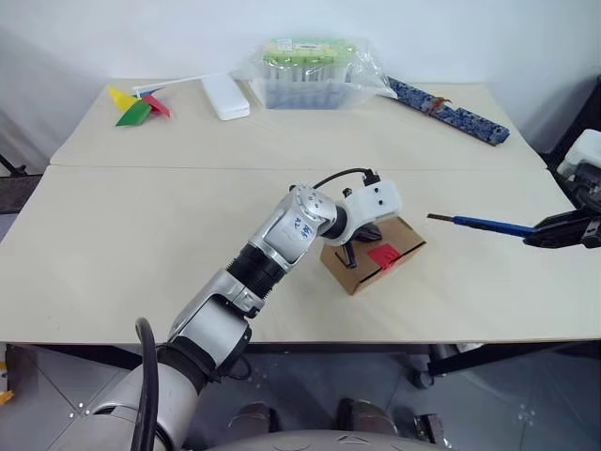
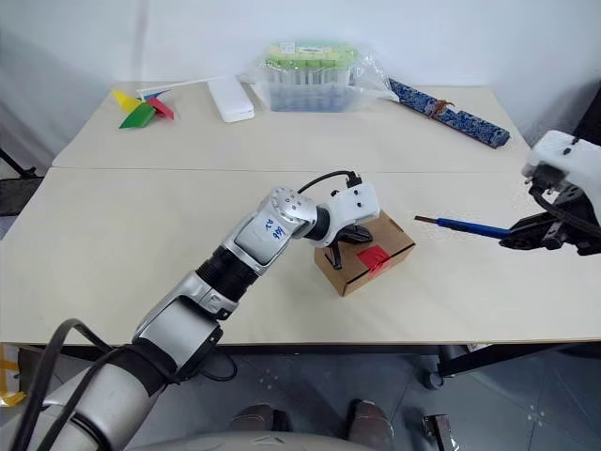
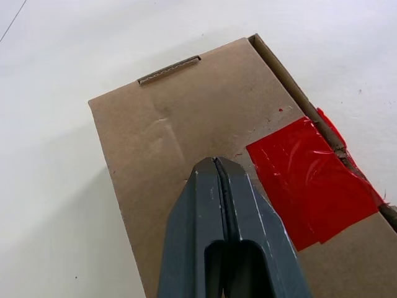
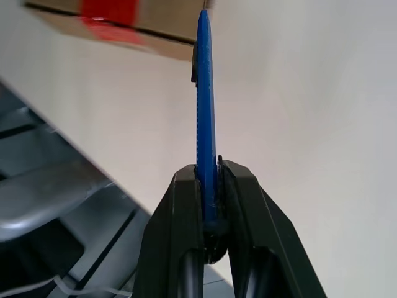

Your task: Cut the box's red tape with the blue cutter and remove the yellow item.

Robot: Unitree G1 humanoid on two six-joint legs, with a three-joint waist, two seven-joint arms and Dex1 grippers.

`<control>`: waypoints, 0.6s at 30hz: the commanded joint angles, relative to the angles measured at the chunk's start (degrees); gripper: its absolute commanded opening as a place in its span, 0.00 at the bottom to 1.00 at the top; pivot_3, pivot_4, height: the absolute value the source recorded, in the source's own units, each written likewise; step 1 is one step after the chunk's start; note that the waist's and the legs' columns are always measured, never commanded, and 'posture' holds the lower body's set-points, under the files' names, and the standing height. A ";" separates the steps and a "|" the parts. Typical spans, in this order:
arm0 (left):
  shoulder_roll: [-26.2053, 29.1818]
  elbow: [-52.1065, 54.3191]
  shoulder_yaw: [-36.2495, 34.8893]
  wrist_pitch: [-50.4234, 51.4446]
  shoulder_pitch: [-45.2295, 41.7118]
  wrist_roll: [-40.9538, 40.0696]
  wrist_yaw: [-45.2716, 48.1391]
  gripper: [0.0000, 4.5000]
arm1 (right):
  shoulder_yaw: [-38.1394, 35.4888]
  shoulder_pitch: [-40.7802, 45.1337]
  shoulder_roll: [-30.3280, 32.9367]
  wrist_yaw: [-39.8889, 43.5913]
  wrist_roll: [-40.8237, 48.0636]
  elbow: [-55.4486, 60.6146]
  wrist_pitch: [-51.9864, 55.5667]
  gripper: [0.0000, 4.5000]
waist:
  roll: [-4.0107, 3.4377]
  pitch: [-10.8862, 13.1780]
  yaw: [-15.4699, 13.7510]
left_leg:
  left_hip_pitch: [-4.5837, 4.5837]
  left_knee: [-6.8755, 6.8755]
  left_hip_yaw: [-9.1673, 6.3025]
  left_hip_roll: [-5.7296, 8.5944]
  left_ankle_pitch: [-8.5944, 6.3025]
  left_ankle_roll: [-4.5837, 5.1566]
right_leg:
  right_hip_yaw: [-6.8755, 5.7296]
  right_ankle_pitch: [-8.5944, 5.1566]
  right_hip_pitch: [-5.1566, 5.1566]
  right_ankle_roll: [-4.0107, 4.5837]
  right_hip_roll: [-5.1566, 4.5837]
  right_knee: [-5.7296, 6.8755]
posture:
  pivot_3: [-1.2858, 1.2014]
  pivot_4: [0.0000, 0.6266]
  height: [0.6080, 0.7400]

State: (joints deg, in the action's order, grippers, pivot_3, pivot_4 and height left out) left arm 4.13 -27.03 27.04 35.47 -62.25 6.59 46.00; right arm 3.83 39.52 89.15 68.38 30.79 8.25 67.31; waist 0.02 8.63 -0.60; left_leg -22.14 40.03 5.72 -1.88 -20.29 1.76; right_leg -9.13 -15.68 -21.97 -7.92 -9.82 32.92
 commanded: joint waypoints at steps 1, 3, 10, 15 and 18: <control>2.78 -5.80 3.86 4.44 4.10 3.77 0.26 0.00 | -10.66 -5.90 -5.34 -8.48 -2.33 -0.38 -1.64 0.03 | -0.01 -0.01 0.10 | 0.01 -0.01 -0.01 0.00 0.03 -0.02 | -0.01 0.00 0.01 0.00 0.01 0.01 | 0.52 0.24 1.00; 3.14 -5.17 3.94 5.14 4.22 3.69 0.63 0.00 | -16.71 -14.50 -11.87 -15.78 -5.83 0.94 -4.59 0.03 | 0.12 -0.06 0.04 | 0.03 -0.03 -0.02 0.00 0.09 -0.07 | -0.03 0.00 0.04 0.01 0.02 0.04 | 0.52 0.24 1.00; 4.00 -4.49 3.47 6.43 3.56 3.24 0.81 0.00 | -23.10 -26.35 -28.25 -29.51 -10.83 4.42 -11.51 0.38 | -0.27 0.01 0.50 | 0.09 -0.02 0.08 0.02 0.34 -0.06 | -0.03 -0.01 0.07 0.02 0.24 0.46 | 0.52 0.24 1.00; 4.53 -4.40 2.95 6.76 3.08 3.10 0.54 0.00 | -22.12 -28.26 -36.05 -33.76 -10.75 6.39 -13.94 0.76 | -0.29 0.03 0.65 | 0.24 -0.06 0.06 -0.03 0.46 -0.11 | 0.05 -0.08 0.05 0.16 0.24 0.47 | 0.52 0.24 1.00; 4.96 -3.72 2.16 7.47 3.08 2.84 0.15 0.00 | -22.06 -29.20 -38.25 -34.70 -10.60 8.17 -14.61 0.99 | -0.30 0.03 0.71 | 0.27 -0.10 0.07 -0.04 0.46 -0.11 | 0.09 -0.10 0.03 0.20 0.24 0.53 | 0.52 0.24 1.00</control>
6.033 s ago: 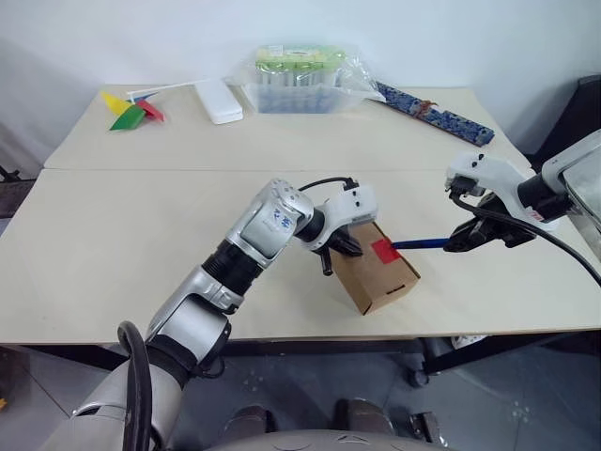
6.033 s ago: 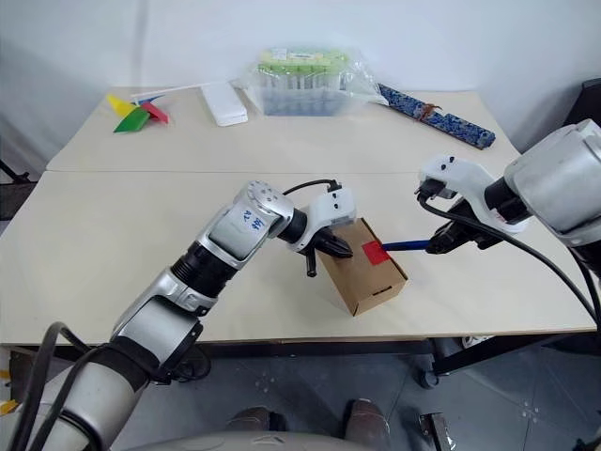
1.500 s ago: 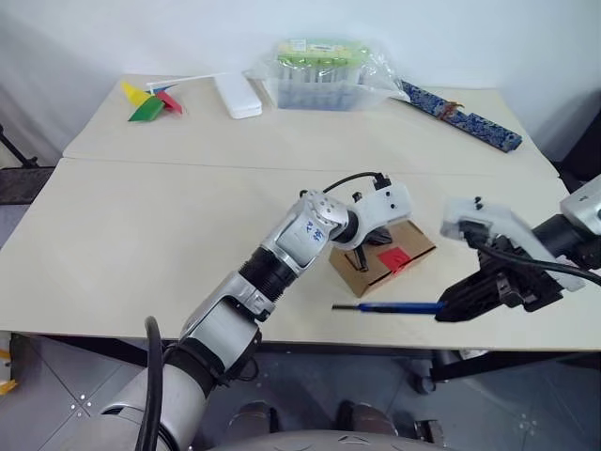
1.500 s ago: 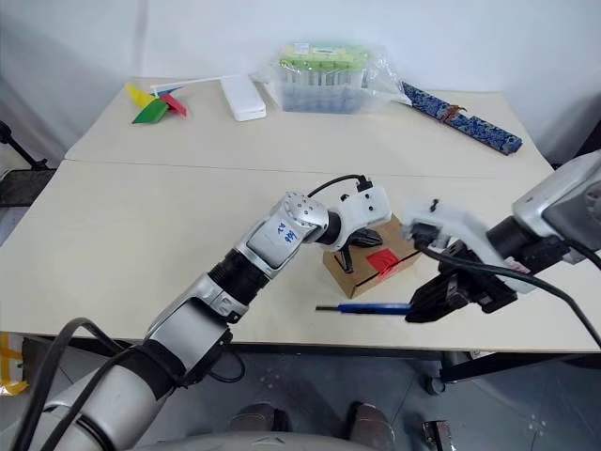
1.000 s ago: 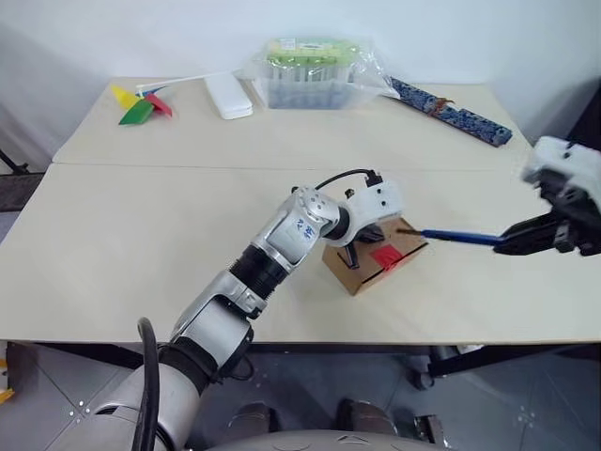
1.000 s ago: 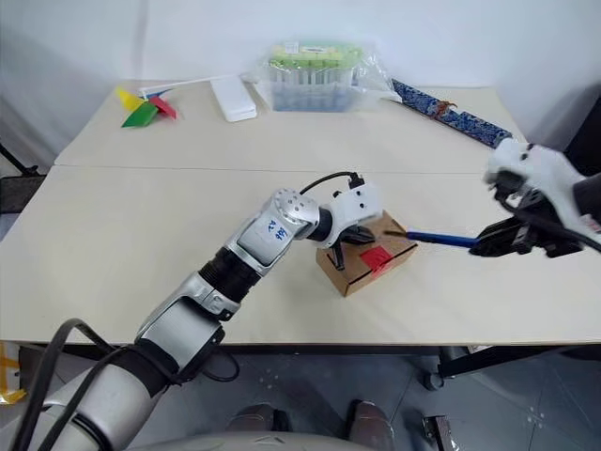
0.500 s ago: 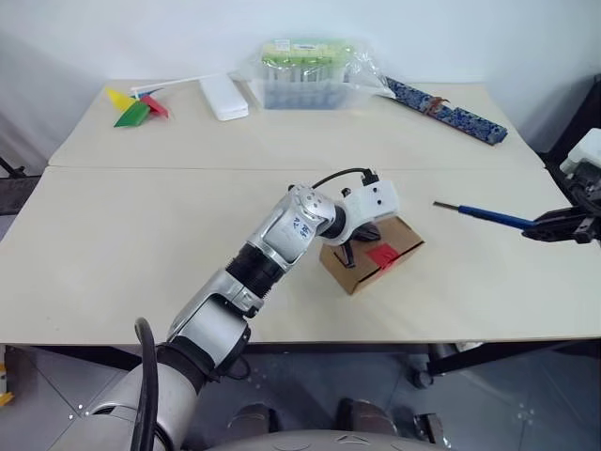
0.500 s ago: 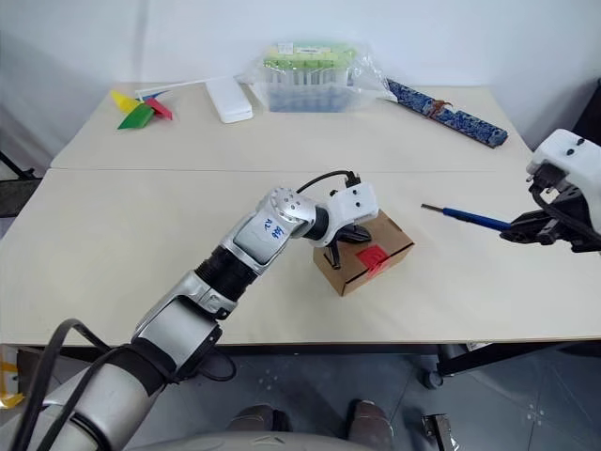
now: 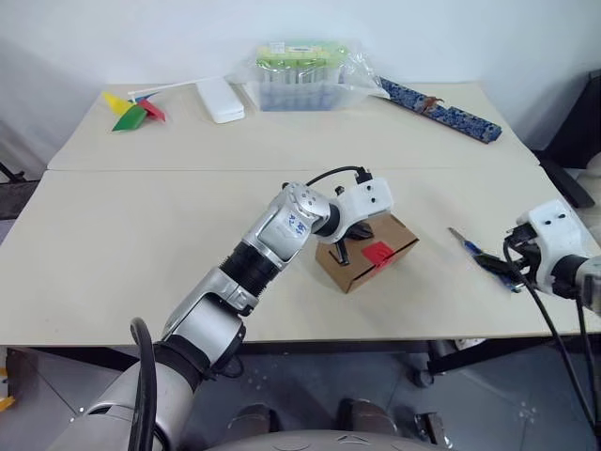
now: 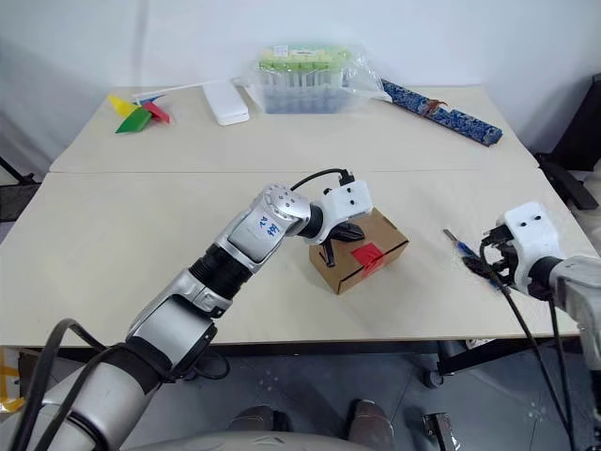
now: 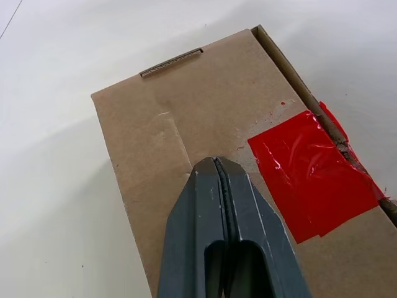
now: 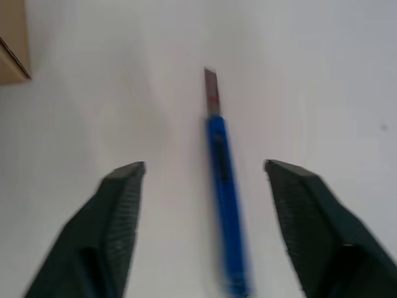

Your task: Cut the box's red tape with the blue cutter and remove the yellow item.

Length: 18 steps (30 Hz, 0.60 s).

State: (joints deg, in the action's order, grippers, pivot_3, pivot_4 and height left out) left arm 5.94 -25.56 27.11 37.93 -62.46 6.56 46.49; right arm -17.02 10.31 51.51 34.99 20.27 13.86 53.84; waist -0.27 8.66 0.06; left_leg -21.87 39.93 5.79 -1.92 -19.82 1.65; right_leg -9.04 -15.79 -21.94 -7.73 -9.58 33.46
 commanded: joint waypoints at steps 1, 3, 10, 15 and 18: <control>3.30 -4.78 1.82 5.37 3.40 2.73 -0.30 0.00 | -1.69 0.17 -0.74 -1.40 -0.01 3.08 -1.31 1.00 | 0.00 0.00 0.07 | 0.00 0.00 0.02 0.00 0.00 0.00 | 0.01 0.00 -0.01 0.00 0.00 0.02 | 0.52 0.24 1.00; 3.60 -4.11 1.15 5.58 3.53 2.35 -0.22 0.00 | -2.01 0.75 -0.72 -1.69 -0.28 4.10 -2.28 1.00 | 0.00 0.00 0.16 | 0.00 0.00 0.08 0.01 0.01 0.02 | 0.07 0.00 -0.06 0.00 0.00 0.07 | 0.52 0.24 1.00; 4.75 -1.01 -4.03 5.47 2.98 -1.47 0.70 0.00 | 1.71 3.86 -1.59 -3.10 0.28 8.82 0.23 1.00 | 0.06 0.05 0.45 | -0.09 -0.01 0.31 -0.08 0.02 0.00 | 0.22 -0.05 -0.45 0.09 0.01 0.35 | 0.52 0.24 1.00; 5.85 -0.07 -10.04 7.93 0.74 -5.58 0.57 0.00 | 3.85 5.97 -4.57 -6.63 0.76 11.47 6.01 0.73 | 0.06 0.23 0.13 | -0.29 0.00 0.35 -0.02 0.09 -0.01 | 0.22 -0.05 -0.64 0.09 0.03 0.60 | 0.52 0.24 1.00; 6.86 -0.34 -13.31 10.12 -1.14 -7.67 0.30 0.00 | 4.96 7.42 -6.46 -8.50 0.78 13.03 8.46 0.49 | -0.07 0.64 0.05 | -0.37 0.01 0.33 0.03 0.12 0.04 | 0.22 -0.04 -0.67 0.09 0.03 0.60 | 0.52 0.24 1.00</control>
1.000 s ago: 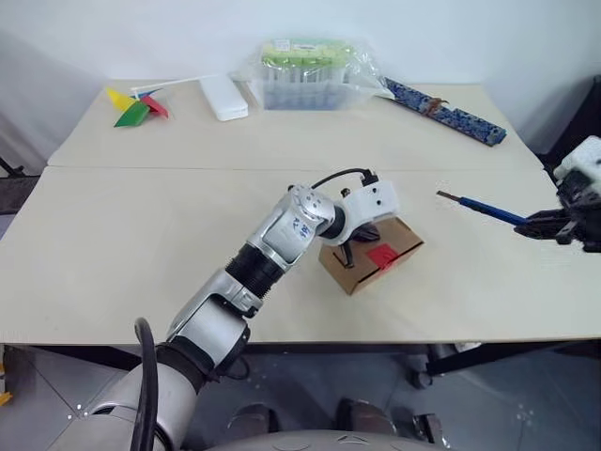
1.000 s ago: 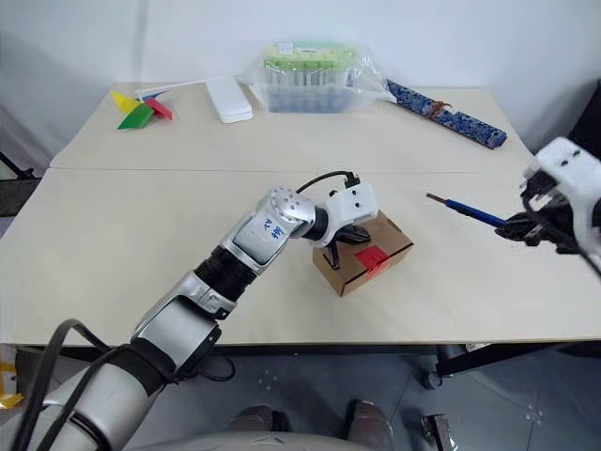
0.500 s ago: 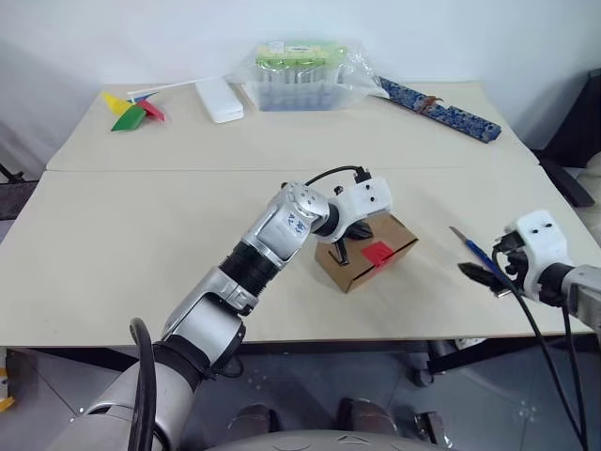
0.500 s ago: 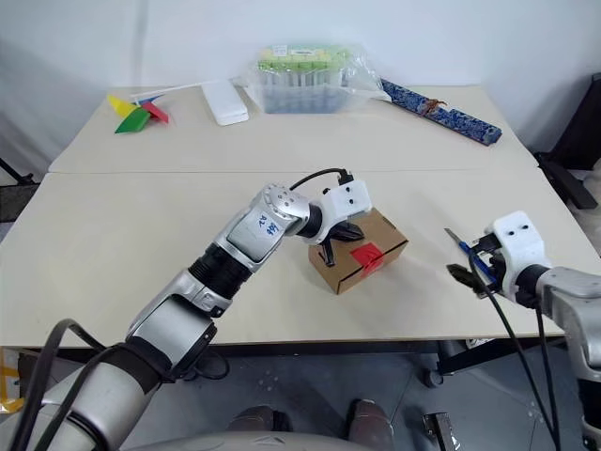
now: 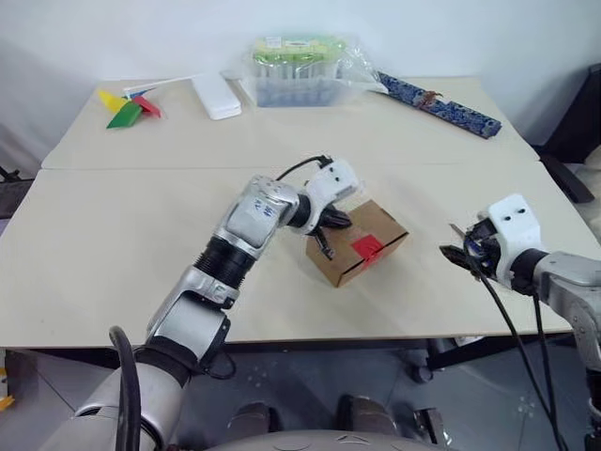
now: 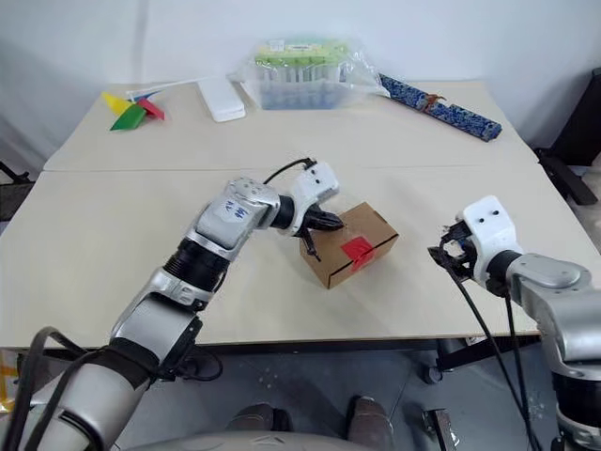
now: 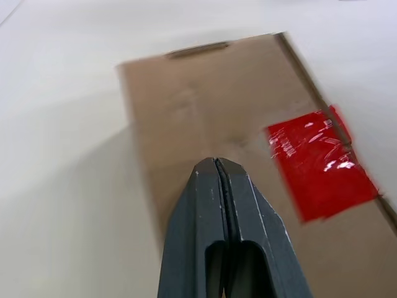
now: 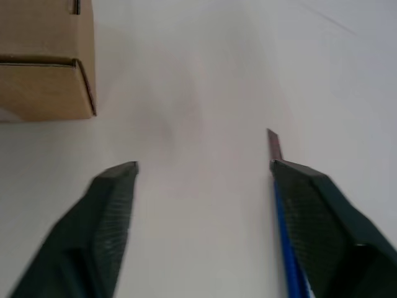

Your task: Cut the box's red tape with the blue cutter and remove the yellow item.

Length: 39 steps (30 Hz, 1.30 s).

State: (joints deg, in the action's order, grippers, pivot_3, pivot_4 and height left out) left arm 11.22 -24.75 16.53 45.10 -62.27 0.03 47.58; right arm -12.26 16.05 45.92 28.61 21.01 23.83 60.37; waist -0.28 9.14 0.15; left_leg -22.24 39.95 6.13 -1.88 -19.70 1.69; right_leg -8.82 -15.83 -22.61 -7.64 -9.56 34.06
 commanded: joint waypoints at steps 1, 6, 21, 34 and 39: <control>1.98 -1.15 -3.38 3.30 -1.67 -1.64 -0.71 0.00 | 0.47 2.43 -1.55 -2.86 -0.05 3.18 2.60 0.42 | -0.10 0.26 -0.11 | -0.03 0.00 -0.01 0.01 0.01 0.01 | 0.01 0.00 -0.02 -0.01 0.00 0.00 | 0.52 0.24 1.00; 4.27 -6.59 -5.02 2.75 -3.77 -0.63 -3.75 0.00 | 2.43 5.43 -3.48 -4.36 0.72 4.31 6.62 0.04 | -0.09 0.54 -0.79 | -0.32 -0.01 -0.05 0.24 0.03 0.00 | -0.12 0.04 -0.23 -0.08 0.03 -0.03 | 0.52 0.24 1.00; -0.46 -14.90 0.48 -7.77 -0.65 1.91 0.10 0.00 | 9.01 10.64 -1.61 -1.41 3.11 5.42 14.66 0.02 | 0.01 0.60 -2.74 | -1.04 0.00 0.36 0.36 0.06 -0.05 | -0.26 0.17 -0.85 -0.32 0.12 -0.06 | 0.52 0.24 1.00; 4.72 5.07 3.92 3.69 6.06 -0.28 9.12 0.00 | 21.12 23.76 -4.08 4.51 1.30 -6.66 7.43 0.02 | 0.02 0.60 -1.07 | -0.99 -0.01 0.47 0.31 0.08 -0.08 | -0.22 0.16 -0.93 -0.31 0.15 0.06 | 0.52 0.24 1.00; 7.63 13.45 4.96 9.27 9.22 -1.87 9.66 0.00 | 24.55 25.83 -3.35 8.40 0.68 -8.85 5.49 0.02 | 0.02 0.60 -1.08 | -0.99 -0.01 0.45 0.29 0.08 -0.09 | -0.22 0.17 -0.94 -0.31 0.16 0.07 | 0.52 0.24 1.00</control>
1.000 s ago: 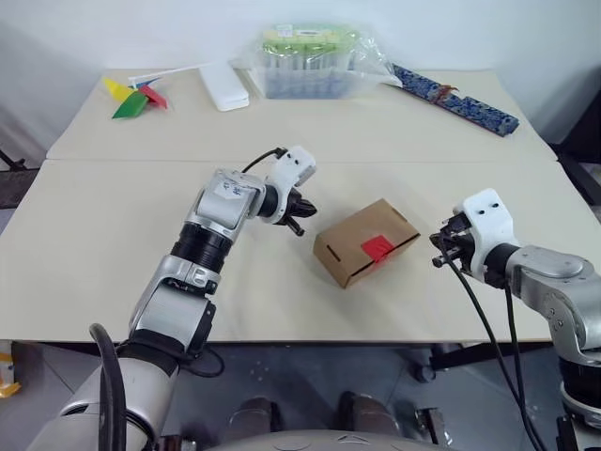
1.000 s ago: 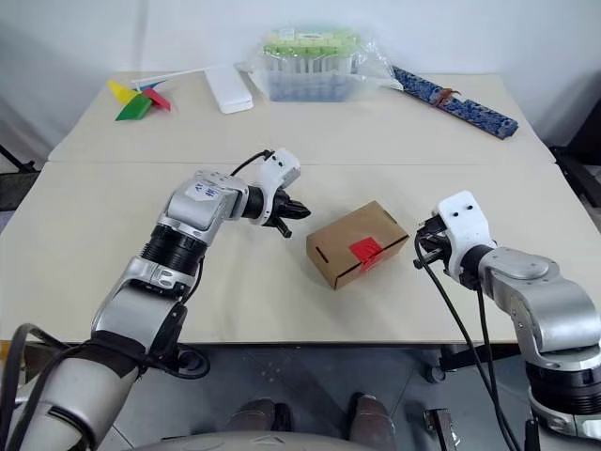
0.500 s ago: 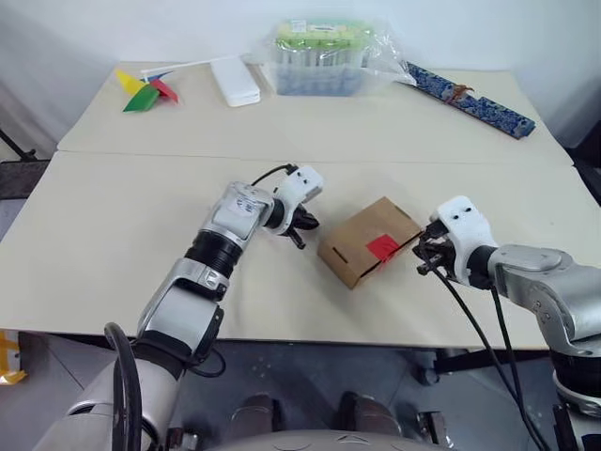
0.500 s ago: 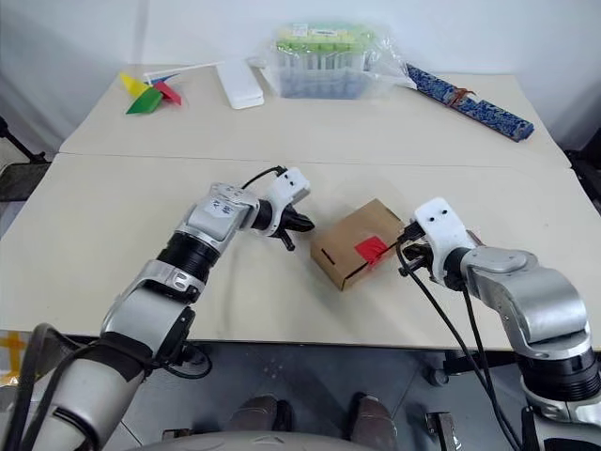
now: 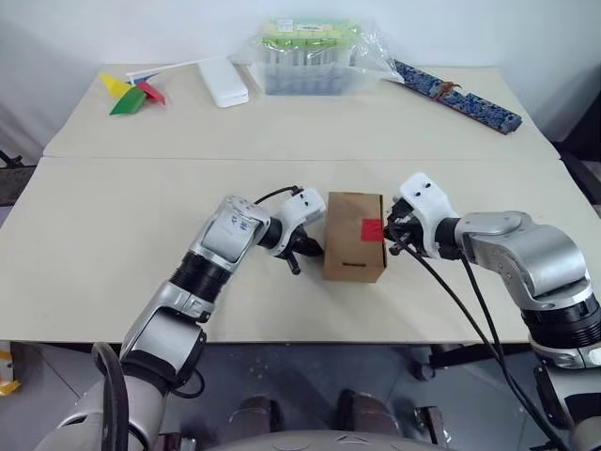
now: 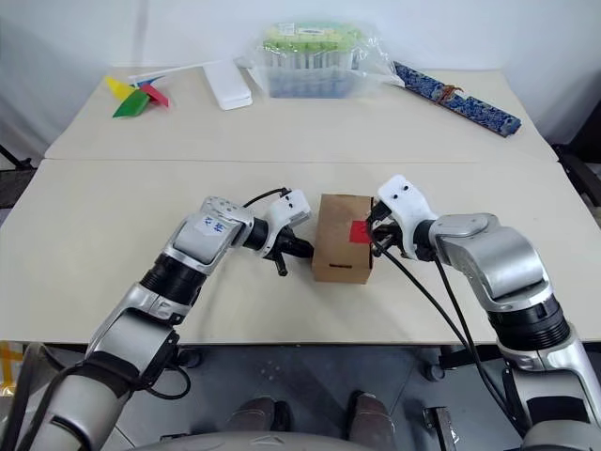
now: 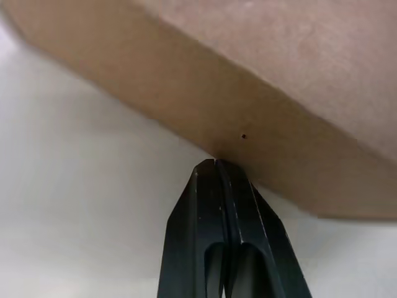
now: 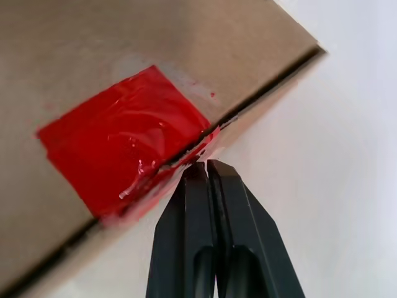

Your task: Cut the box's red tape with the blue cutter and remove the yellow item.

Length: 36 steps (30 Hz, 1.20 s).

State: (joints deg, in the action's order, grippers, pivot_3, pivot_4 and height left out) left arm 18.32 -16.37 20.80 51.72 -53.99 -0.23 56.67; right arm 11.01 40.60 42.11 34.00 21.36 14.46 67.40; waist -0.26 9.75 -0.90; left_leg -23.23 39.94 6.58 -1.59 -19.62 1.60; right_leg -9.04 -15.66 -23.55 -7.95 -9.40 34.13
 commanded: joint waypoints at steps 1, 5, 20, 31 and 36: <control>1.02 6.53 0.73 3.64 1.53 -1.89 0.41 0.00 | 1.88 1.34 0.75 3.84 0.40 0.68 -1.62 0.02 | 0.00 0.00 -0.08 | 0.00 0.00 0.00 0.00 0.00 0.00 | 0.01 0.00 0.00 0.00 0.00 0.00 | 0.52 0.24 1.00; 1.91 9.50 0.26 6.46 2.74 -2.69 -1.09 0.00 | 3.44 0.95 1.57 5.92 0.04 1.17 -2.10 0.02 | 0.00 0.00 -0.18 | 0.00 0.03 0.00 0.00 0.00 0.00 | 0.01 0.00 0.00 0.00 0.00 0.04 | 0.52 0.24 1.00; 7.00 8.53 -7.39 9.28 0.59 -9.83 -1.69 0.13 | 1.01 -2.52 9.31 8.82 -4.68 -1.59 -9.32 0.00 | 0.01 0.00 -0.42 | 0.00 0.09 0.00 0.00 0.00 -0.01 | 0.02 0.00 0.00 0.00 0.00 0.07 | 0.52 0.24 1.00; 8.33 4.36 -10.67 5.30 -8.28 -17.57 5.31 0.89 | -6.34 -3.14 13.33 10.14 -2.87 3.11 -7.32 0.00 | 0.06 0.03 -0.39 | 0.02 0.11 0.01 0.00 0.00 -0.01 | 0.02 0.00 0.01 0.00 0.00 0.10 | 0.52 0.24 1.00; 6.20 0.15 -8.32 0.01 -10.78 -16.08 5.94 0.99 | -7.85 -2.42 11.20 7.86 -1.88 6.93 -4.10 0.00 | 0.06 0.03 -0.43 | 0.01 0.14 0.02 0.00 0.00 -0.01 | 0.03 0.00 0.00 0.00 0.00 0.14 | 0.52 0.24 1.00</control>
State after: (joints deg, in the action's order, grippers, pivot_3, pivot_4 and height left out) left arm 24.91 -15.72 12.08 54.30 -62.93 -16.55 62.12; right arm 5.71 37.19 53.39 42.82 19.16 18.94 62.47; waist -0.20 9.78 -1.33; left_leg -23.22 40.08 6.60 -1.59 -19.61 1.59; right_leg -9.01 -15.67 -23.54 -7.95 -9.40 34.26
